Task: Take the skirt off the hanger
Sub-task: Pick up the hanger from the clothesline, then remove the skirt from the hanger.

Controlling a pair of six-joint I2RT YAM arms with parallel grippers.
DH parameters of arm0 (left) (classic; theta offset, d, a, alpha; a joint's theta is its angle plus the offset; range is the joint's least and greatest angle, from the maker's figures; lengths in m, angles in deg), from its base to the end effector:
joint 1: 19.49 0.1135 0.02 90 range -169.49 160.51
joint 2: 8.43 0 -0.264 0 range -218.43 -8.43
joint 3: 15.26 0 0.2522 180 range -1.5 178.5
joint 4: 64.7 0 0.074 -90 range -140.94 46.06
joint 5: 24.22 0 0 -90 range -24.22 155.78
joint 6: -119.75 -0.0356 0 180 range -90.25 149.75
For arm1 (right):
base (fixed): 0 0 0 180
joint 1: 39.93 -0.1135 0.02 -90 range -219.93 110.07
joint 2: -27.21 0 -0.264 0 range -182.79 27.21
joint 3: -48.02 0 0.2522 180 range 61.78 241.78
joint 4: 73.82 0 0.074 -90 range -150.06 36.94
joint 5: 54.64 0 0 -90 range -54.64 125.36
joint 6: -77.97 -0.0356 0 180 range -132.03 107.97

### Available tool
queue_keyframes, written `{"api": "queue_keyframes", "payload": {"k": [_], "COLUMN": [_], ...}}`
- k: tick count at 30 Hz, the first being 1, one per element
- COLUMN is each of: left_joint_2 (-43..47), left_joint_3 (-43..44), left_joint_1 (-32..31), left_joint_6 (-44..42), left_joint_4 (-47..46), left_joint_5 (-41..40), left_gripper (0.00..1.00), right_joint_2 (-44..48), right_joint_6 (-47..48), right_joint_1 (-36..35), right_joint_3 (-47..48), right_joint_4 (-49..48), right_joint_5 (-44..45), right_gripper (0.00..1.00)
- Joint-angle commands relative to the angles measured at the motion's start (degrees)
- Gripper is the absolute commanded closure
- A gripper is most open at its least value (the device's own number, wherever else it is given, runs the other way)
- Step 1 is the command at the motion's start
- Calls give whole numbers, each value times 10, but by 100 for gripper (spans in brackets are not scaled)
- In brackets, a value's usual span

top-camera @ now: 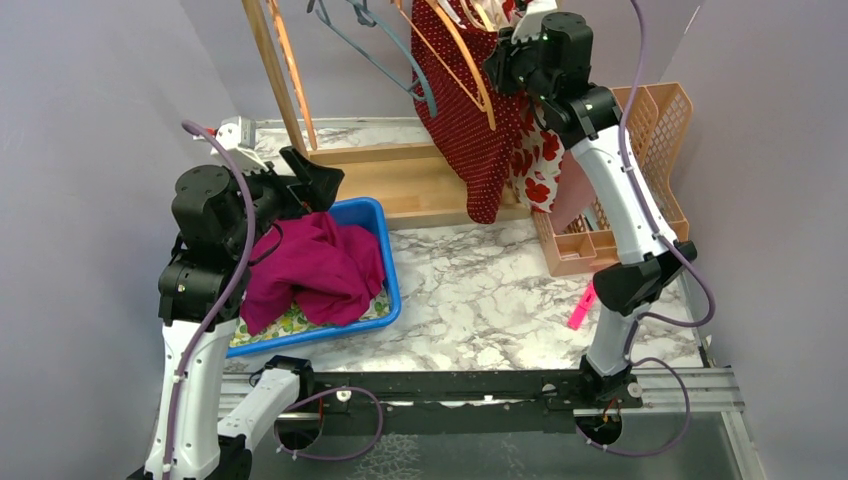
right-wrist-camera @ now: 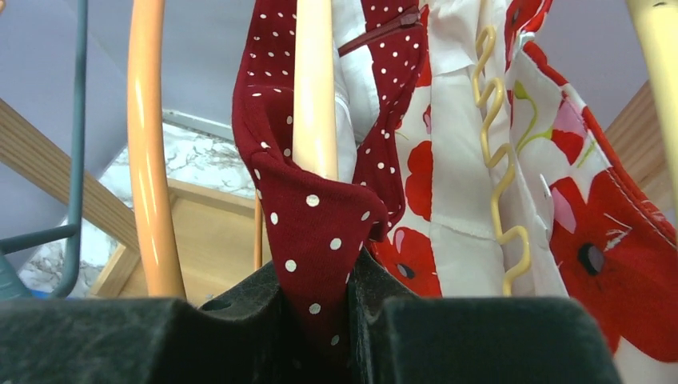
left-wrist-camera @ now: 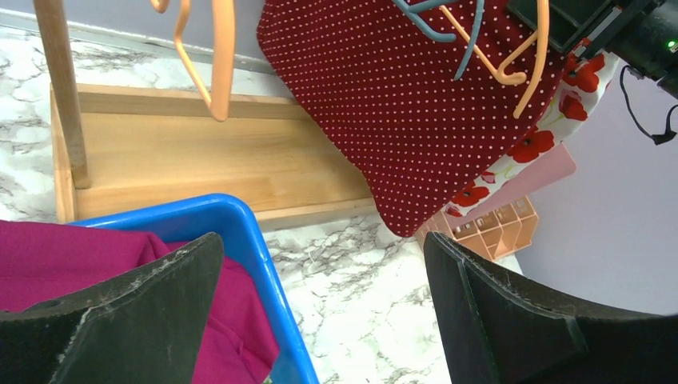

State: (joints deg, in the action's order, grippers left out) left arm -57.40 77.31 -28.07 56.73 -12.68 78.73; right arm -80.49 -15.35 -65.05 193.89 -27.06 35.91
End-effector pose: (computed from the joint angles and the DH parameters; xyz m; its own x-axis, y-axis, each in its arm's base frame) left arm 0.1341 -0.0283 0.4707 -0.2944 -0.4027 -0.8667 0.2592 0.8392 -0.4780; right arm 0.3686 0.1724 0.5045 -0.1591 -0.0106 -0.9872 -0.4074 0.9116 0.0558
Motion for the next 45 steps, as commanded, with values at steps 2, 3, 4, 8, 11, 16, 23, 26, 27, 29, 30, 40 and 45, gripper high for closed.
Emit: {"api": "queue_keyframes", "payload": {"k": [2, 3, 4, 8, 11, 16, 23, 26, 27, 29, 30, 40, 45], "left_joint_2": [-15, -19, -23, -39, -47, -66, -103, -118, -122, -128, -131, -229, -292], "left_joint_3": [21, 23, 25, 28, 20, 18, 26, 30, 31, 28, 28, 93, 154], "left_joint_1": [3, 2, 3, 3, 3, 2, 2, -6, -16, -58, -88, -353, -395], "left_joint_6": [20, 25, 28, 34, 37, 54, 81, 94, 101, 116, 118, 58, 1], "left_joint_4": [-14, -15, -16, -21, -23, -34, -75, -92, -107, -139, -155, -244, -241], "left_joint_5": [39, 48, 55, 88, 112, 149, 208, 219, 220, 203, 183, -22, -61], "left_gripper": [3, 3, 3, 3, 3, 3, 6, 7, 7, 8, 8, 12, 16], "right_joint_2": [57, 59, 63, 96, 128, 212, 291, 343, 364, 412, 434, 519, 525], "right_joint_6": [-13, -16, -21, -33, -40, -31, -20, -33, -38, -42, -37, 38, 51], "right_joint_1": [0, 0, 0, 0, 0, 0, 0, 0, 0, 0, 0, 0, 0], "right_joint_3": [7, 15, 20, -4, -40, -159, -248, -315, -344, -408, -436, -487, -475], "right_joint_4": [-72, -70, -68, -76, -66, -65, -8, 19, 26, 35, 38, 161, 220], "right_joint_5": [-19, -15, -8, 4, 3, 5, -25, -46, -52, -69, -82, -233, -302], "right_gripper": [93, 97, 99, 99, 99, 99, 99, 99, 99, 99, 99, 99, 99]}}
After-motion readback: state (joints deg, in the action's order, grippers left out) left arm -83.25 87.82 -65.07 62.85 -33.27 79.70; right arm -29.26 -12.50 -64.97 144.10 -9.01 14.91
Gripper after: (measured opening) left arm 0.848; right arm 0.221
